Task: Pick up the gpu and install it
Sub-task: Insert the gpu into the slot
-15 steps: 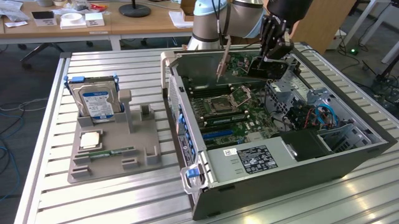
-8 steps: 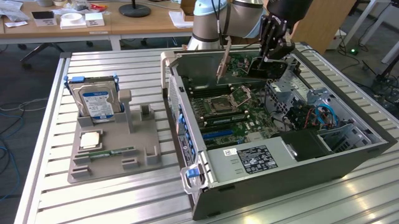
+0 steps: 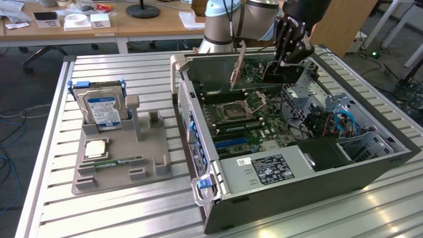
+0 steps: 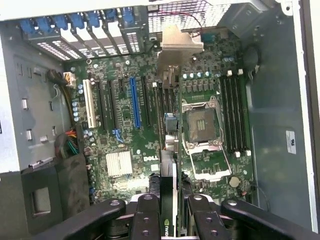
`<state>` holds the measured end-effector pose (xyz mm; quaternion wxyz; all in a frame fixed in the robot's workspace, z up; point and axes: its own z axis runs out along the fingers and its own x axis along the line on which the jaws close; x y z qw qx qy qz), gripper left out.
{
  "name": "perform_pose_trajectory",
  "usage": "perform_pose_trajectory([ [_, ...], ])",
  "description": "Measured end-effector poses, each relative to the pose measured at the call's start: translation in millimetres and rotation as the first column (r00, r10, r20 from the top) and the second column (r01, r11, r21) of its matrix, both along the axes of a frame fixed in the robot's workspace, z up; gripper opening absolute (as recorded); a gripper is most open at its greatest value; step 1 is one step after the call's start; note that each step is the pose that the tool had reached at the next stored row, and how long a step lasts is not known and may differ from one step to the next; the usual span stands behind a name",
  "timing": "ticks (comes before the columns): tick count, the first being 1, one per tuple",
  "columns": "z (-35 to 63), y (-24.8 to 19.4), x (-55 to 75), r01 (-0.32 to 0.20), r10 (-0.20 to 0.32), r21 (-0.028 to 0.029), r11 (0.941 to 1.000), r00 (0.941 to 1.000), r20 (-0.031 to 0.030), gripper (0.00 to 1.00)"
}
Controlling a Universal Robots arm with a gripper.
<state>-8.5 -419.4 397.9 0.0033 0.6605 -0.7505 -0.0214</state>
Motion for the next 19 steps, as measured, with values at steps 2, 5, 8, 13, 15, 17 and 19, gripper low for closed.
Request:
perform_pose_trajectory([
  [2,-0.3,0.1,0.0,-0.019,0.019,-0.0001,0.9998,0.9998,0.0000,0.26],
  [5,-0.3,0.1,0.0,-0.028,0.028,-0.0002,0.9996,0.9996,-0.0001,0.26],
  [8,-0.4,0.1,0.0,-0.028,0.028,-0.0001,0.9996,0.9996,0.0000,0.26],
  [13,-1.3,0.2,0.0,-0.061,0.061,-0.0001,0.9981,0.9981,0.0001,0.26],
  [15,-1.8,0.4,0.0,-0.075,0.075,0.0000,0.9971,0.9971,0.0003,0.26],
  [17,-2.4,0.6,0.1,-0.086,0.086,-0.0001,0.9963,0.9963,0.0009,0.26],
  [19,-3.1,0.7,0.0,-0.097,0.097,-0.0002,0.9953,0.9953,0.0024,0.26],
])
